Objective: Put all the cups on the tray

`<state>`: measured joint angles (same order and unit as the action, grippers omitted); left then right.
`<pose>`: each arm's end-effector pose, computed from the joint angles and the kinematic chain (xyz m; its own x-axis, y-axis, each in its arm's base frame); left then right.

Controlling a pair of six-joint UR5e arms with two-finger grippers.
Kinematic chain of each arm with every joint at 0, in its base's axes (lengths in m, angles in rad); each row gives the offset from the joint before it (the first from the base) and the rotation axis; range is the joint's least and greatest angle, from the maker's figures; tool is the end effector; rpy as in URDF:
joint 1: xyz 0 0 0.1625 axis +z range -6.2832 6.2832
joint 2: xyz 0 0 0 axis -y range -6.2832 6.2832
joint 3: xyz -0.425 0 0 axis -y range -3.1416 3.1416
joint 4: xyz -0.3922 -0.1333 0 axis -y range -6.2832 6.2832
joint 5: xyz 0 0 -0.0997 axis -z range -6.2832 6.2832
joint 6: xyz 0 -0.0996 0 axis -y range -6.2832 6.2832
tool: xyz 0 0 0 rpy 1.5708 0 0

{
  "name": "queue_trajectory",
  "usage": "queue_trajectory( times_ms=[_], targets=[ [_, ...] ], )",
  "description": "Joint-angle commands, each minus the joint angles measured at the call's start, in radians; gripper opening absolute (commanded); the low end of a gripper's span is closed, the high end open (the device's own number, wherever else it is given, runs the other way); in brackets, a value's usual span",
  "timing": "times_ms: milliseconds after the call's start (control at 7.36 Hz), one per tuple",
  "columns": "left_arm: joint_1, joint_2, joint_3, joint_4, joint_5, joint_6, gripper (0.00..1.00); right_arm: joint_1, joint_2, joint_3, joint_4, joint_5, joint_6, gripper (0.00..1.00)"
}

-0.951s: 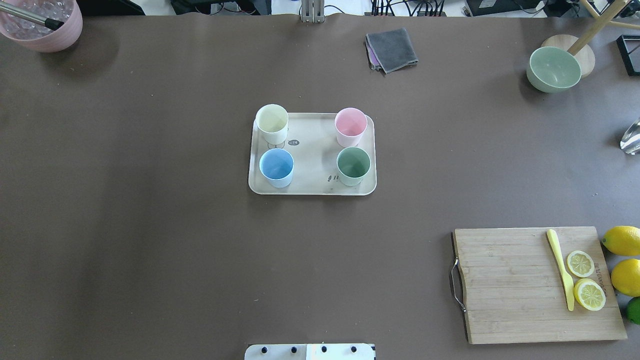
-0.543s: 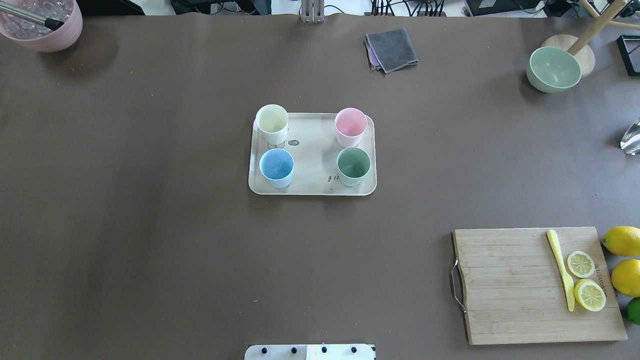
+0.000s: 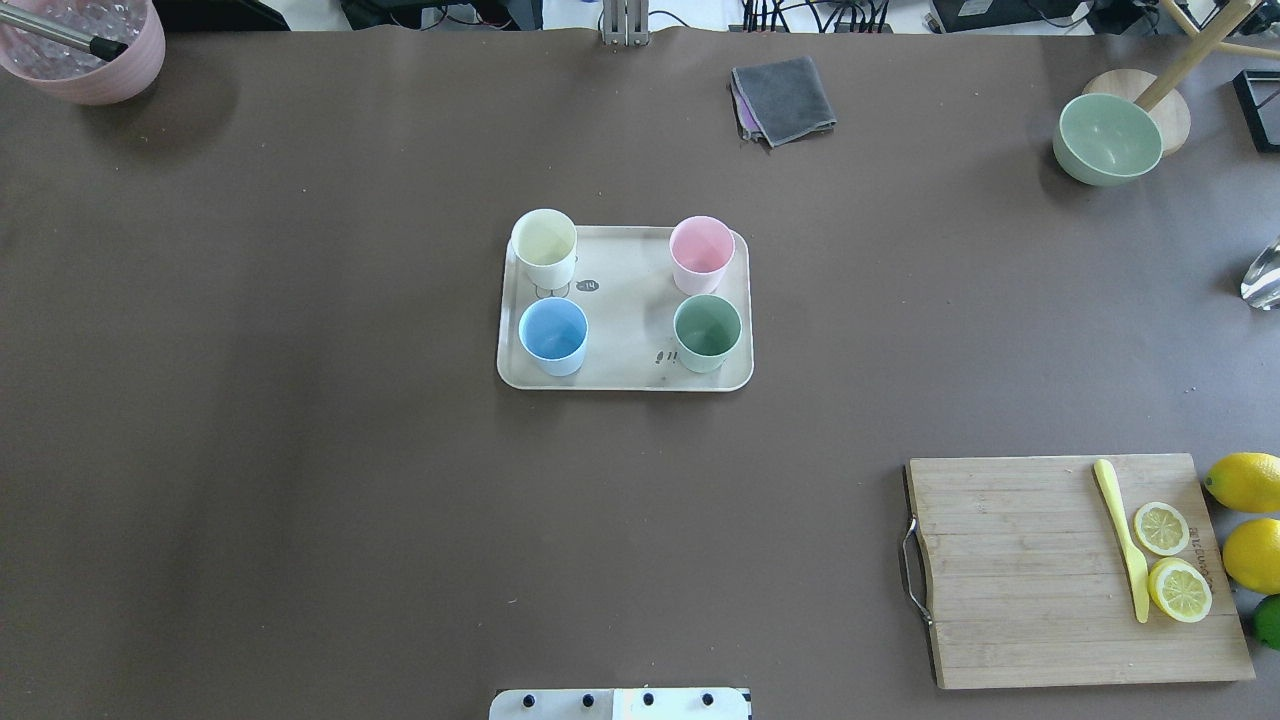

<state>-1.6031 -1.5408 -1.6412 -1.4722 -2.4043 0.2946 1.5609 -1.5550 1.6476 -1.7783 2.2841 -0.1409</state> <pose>-0.0749 -0.4726 0.6441 0.6510 0.2278 -0.7241 -0.1638 0.9736 0.1589 0.0633 -0.4883 0.6374 0.7480 -0.0726 0.6597 0.1160 0.9930 -0.0222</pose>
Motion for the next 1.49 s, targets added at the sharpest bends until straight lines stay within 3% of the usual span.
queue_trajectory(
  times_ms=[0,272,1359],
  targets=[
    [-0.001,0.014,0.001,0.001,0.005,0.006,0.99,0.001,0.000,0.000,-0.001,0.000,0.000,1.00],
    [-0.001,0.053,-0.017,-0.052,0.005,0.008,0.99,0.001,-0.002,0.000,-0.001,0.000,0.000,1.00],
    [-0.003,0.054,-0.020,-0.056,0.004,0.004,0.99,-0.002,-0.011,-0.003,0.036,0.005,0.000,1.00]
  ],
)
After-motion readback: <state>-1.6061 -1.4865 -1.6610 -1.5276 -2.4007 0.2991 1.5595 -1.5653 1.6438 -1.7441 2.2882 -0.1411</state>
